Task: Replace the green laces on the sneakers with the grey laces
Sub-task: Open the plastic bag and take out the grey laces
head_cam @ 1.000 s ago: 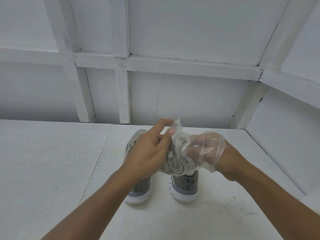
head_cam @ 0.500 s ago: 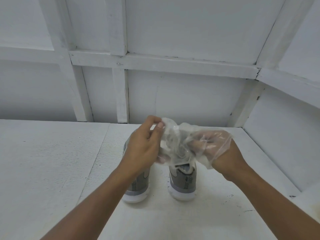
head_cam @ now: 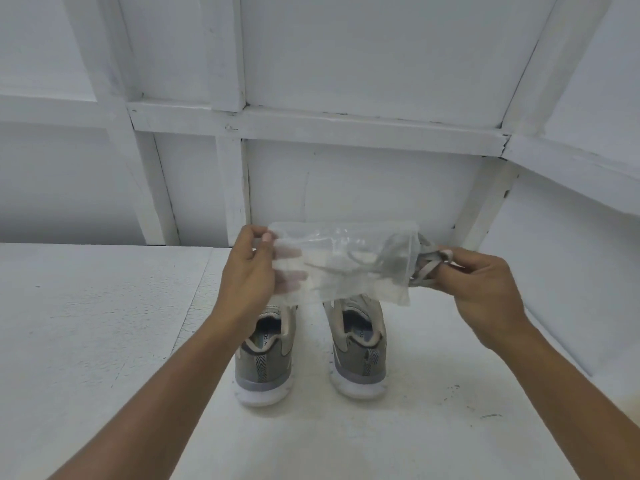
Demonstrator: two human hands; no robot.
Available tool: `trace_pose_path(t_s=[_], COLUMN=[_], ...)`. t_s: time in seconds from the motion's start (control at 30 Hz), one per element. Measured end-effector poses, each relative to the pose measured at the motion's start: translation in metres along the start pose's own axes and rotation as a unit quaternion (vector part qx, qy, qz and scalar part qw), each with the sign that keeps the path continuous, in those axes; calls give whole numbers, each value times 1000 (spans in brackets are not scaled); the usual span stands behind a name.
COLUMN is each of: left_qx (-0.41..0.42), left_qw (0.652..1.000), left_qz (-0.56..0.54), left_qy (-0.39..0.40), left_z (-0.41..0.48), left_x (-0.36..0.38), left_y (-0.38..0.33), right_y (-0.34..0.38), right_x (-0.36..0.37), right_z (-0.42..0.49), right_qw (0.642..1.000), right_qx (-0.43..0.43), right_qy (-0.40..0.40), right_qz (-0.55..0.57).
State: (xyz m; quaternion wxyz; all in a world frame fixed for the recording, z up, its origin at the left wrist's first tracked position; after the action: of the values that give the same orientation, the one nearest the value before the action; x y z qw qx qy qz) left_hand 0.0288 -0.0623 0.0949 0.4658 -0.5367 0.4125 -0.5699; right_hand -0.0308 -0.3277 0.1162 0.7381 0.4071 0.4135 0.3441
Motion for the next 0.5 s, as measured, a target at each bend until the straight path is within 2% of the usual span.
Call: trace_pose_path(t_s=[0.27,0.5], left_qx=[2,-1], left_qw=[1000,999], left_qz=[-20,-29], left_qy=[4,18], left_z=[7,5], left_x=[12,24], left_y=[0,-1], right_y=[-47,-83], right_x=[-50,-57], right_z=[21,8], right_qw=[991,978], right_qx=[74,131], right_qy=[-97,-107], right_qz=[-46,-121])
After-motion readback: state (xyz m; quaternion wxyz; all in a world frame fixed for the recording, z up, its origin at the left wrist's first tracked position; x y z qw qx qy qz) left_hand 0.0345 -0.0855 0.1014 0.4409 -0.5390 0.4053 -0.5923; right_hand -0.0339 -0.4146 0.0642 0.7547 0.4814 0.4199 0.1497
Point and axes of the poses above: each hand's wrist, its own z-axis towards the middle knuckle, its own x-axis out of the palm, y = z × x, the point moved 4 cm from there along z, towards the middle knuckle, and after that the axes turned 11 degrees about -z, right-handed, at the moved point
